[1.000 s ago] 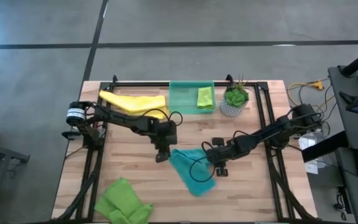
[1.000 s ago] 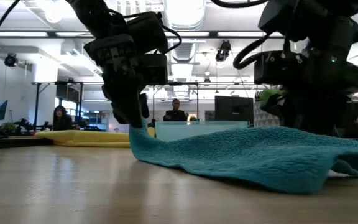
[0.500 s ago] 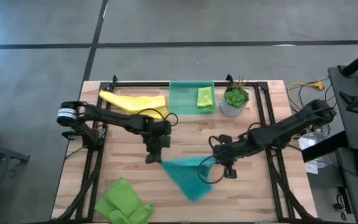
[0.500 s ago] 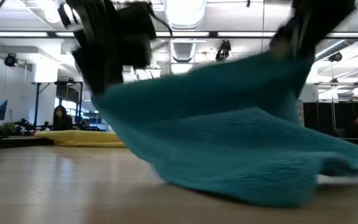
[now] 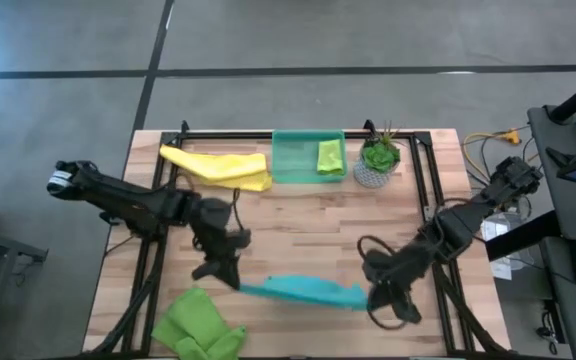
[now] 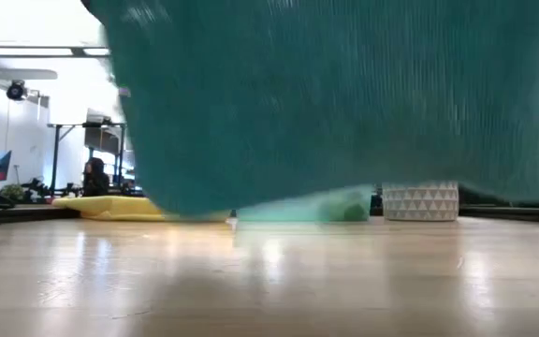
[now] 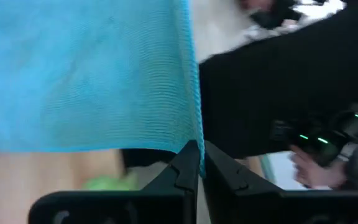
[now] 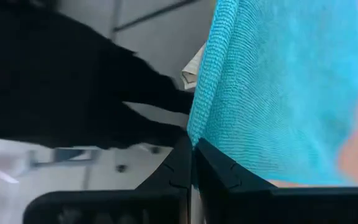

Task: Fold microfiber towels
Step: Fold the blue microfiber cloth

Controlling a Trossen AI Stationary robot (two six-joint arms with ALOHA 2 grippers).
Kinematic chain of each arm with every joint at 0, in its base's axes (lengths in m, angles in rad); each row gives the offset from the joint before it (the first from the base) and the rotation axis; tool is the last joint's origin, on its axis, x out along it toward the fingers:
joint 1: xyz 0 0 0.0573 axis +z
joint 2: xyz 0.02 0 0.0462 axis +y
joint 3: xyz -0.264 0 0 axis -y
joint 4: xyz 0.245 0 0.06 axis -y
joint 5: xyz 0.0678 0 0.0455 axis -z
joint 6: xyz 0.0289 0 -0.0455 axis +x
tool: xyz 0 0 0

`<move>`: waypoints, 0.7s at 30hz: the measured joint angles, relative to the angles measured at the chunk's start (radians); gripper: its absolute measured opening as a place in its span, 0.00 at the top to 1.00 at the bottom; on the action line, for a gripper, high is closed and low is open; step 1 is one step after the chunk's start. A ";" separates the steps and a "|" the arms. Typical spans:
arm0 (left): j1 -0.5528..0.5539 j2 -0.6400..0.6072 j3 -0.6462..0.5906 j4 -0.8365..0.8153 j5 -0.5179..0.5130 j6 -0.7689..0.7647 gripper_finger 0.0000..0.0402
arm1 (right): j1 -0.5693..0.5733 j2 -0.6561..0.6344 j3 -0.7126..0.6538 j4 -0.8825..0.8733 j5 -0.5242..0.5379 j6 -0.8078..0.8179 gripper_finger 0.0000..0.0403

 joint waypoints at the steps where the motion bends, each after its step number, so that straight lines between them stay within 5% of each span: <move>1: -0.030 0.000 0.000 0.014 -0.020 -0.006 1.00 | 0.014 0.009 0.006 0.013 -0.003 0.010 0.98; 6: -0.102 0.046 -0.033 -0.026 -0.103 0.019 1.00 | 0.033 0.055 -0.038 -0.008 -0.034 0.007 0.98; 14: -0.019 0.072 -0.109 0.060 -0.151 0.144 1.00 | -0.101 0.014 -0.241 0.130 -0.073 -0.027 0.98; 21: 0.034 0.070 -0.111 0.103 -0.240 0.281 1.00 | -0.159 -0.023 -0.269 0.207 -0.080 -0.009 0.98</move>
